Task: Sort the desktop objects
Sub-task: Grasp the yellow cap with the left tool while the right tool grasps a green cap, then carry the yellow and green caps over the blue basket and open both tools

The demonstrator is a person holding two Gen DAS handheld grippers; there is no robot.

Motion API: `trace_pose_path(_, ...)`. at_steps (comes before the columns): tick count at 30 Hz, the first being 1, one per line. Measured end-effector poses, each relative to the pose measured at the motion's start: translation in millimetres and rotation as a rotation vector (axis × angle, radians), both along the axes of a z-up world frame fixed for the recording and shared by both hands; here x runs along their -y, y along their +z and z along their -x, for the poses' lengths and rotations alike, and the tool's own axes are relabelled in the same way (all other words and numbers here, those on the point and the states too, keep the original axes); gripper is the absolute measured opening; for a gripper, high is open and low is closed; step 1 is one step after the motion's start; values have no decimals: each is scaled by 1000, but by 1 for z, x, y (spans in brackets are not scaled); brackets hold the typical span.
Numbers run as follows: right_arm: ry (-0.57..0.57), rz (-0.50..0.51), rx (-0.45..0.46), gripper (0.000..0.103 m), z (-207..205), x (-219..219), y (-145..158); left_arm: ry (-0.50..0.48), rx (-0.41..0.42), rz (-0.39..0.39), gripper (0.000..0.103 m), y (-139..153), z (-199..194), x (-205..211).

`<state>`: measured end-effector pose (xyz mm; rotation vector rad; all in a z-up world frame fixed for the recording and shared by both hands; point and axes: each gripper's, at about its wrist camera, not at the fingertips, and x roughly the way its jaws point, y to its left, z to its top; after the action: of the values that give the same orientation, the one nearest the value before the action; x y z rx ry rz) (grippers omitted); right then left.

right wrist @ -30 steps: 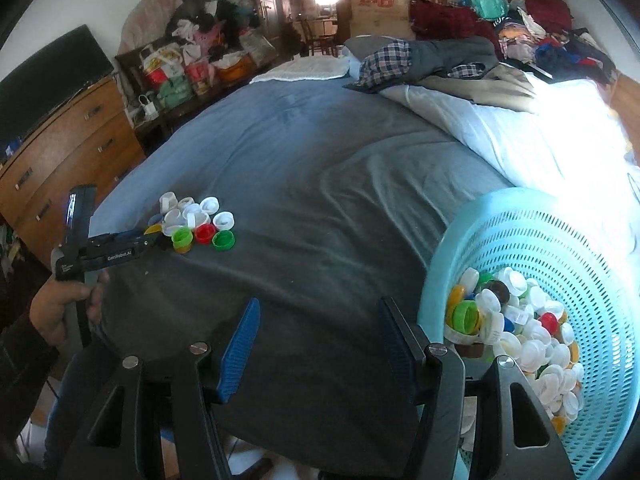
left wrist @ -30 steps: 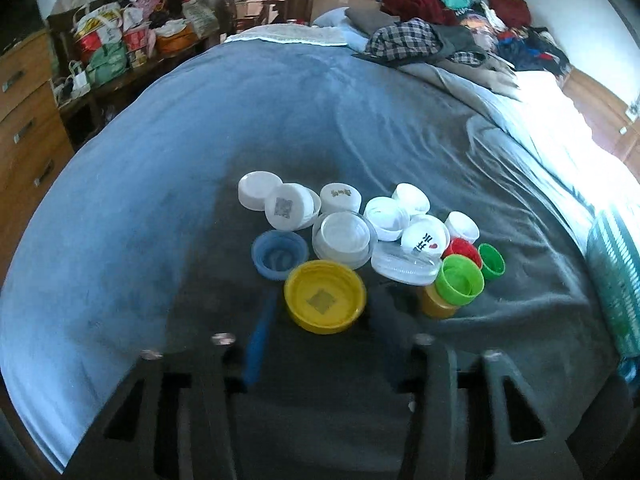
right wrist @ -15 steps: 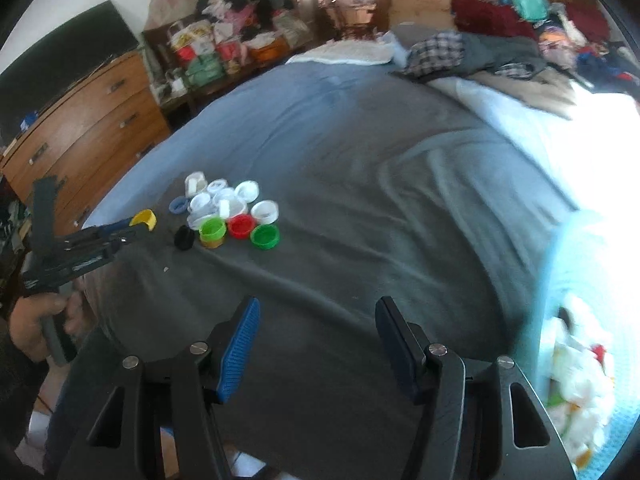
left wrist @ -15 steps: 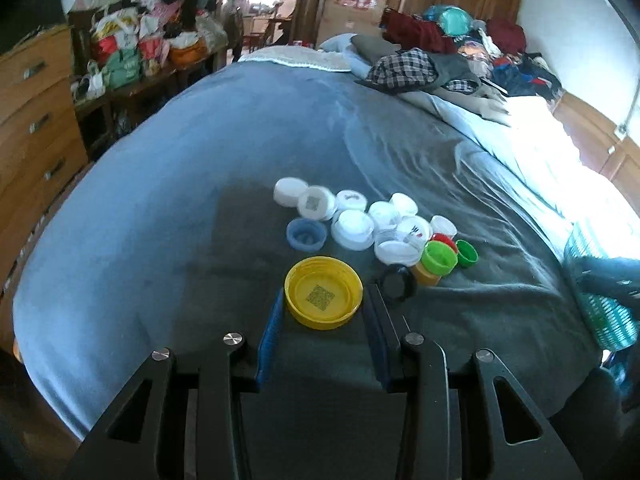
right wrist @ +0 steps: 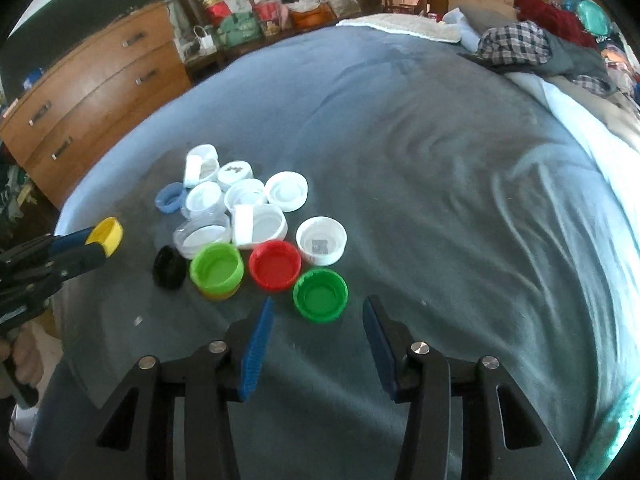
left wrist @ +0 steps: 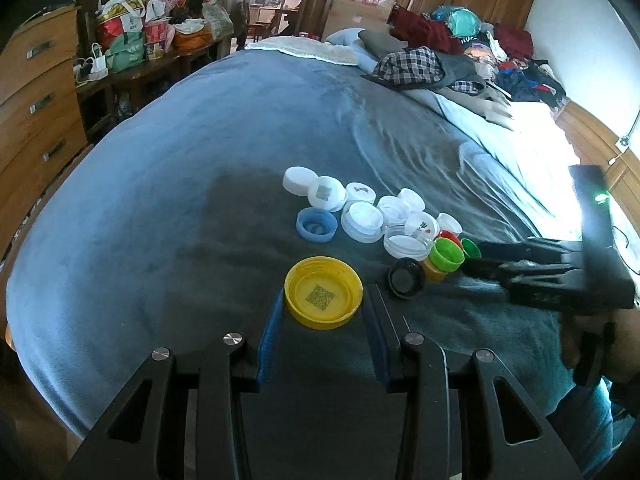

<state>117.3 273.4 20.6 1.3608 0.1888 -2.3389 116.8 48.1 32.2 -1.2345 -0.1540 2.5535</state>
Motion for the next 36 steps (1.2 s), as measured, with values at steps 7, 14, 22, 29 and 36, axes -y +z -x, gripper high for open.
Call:
trace_pose_path(7,-39,2,-55,31,-27,-15,21,-24,-20,7,34,9,-6,-12)
trace_pose_path(14,-127,57,-112,31,-79,-47,64,-68,-75,33,34,33,-18,-47)
trace_pose_path(22,-193,84,-191,31,-113,-74,107,-145,-144,54,34,66,-31,-95)
trace_pose_path(29,-236,91,-235,31,-128,-99,127,-201,-193,76,34,89,-42,-134)
trace_pose_path(36,-294,97,-277,31,-140,-127,143,-264,-220,90,34,104,-50,-173)
